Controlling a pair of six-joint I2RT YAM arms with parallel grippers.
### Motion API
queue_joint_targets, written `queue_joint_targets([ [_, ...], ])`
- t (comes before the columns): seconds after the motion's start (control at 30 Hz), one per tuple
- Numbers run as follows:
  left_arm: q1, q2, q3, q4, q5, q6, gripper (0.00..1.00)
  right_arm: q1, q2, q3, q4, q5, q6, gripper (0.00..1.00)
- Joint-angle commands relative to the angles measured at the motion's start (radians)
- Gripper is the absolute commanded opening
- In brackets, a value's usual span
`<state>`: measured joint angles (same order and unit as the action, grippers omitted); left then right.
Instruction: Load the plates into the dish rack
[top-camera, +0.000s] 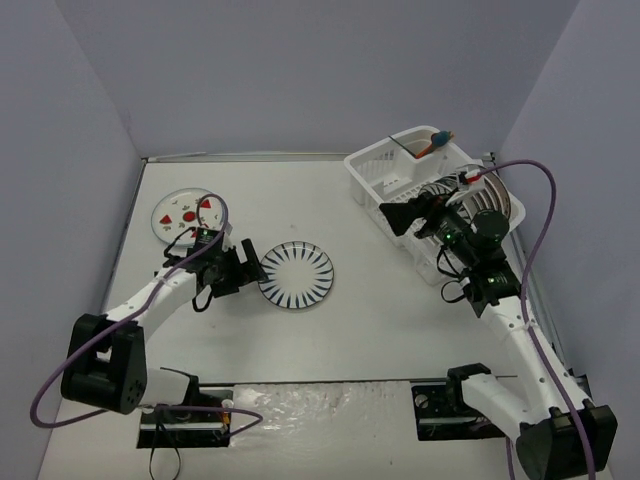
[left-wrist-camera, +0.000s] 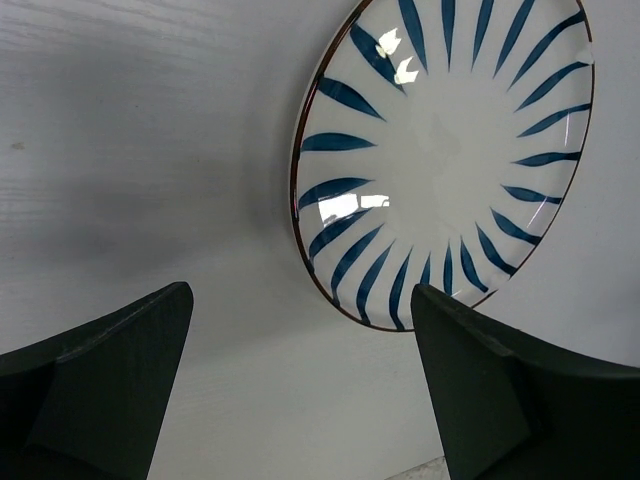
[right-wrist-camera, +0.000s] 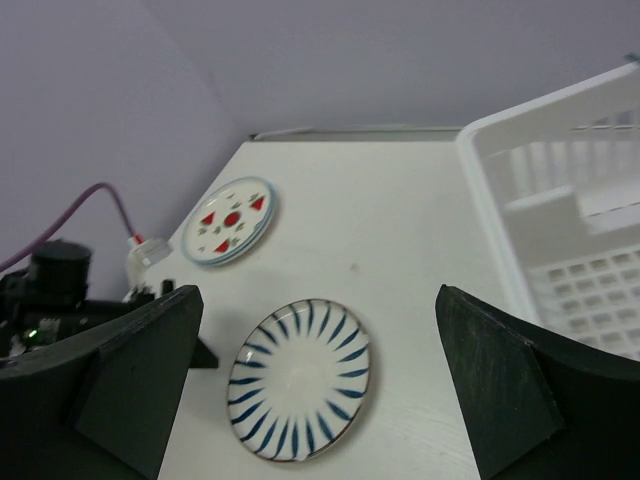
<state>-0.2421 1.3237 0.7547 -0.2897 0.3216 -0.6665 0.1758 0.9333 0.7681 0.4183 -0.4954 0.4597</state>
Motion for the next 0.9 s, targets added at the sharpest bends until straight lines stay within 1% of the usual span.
queue_joint_targets([
  [0.0,-0.012,0.038,0.019,0.148,0.047,-0.071,0.82,0.155,-0.025,-0.054,0.2,-0.019,0.057,1.0],
  [0.07,-0.016,0.041,0.003,0.171,0.042,-0.084,0.79,0.206,-0.026,-0.089,0.226,0.014,0.065,1.0],
  [0.13,-0.017,0.054,-0.011,0.184,0.03,-0.091,0.73,0.248,-0.006,-0.123,0.267,0.042,0.094,1.0],
  [0.27,-0.019,0.086,-0.032,0.208,0.027,-0.112,0.66,0.349,0.032,-0.184,0.327,0.068,0.133,1.0],
  [0.33,-0.025,0.094,-0.045,0.23,0.026,-0.12,0.62,0.39,0.042,-0.219,0.374,0.095,0.163,1.0],
  [0.5,-0.036,0.129,-0.064,0.268,0.025,-0.136,0.55,0.464,0.058,-0.262,0.416,0.157,0.174,1.0],
  [0.67,-0.043,0.16,-0.066,0.311,0.044,-0.146,0.54,0.495,0.073,-0.288,0.433,0.186,0.175,1.0],
  [0.87,-0.053,0.185,-0.064,0.318,0.023,-0.162,0.45,0.509,0.081,-0.311,0.438,0.227,0.18,1.0],
])
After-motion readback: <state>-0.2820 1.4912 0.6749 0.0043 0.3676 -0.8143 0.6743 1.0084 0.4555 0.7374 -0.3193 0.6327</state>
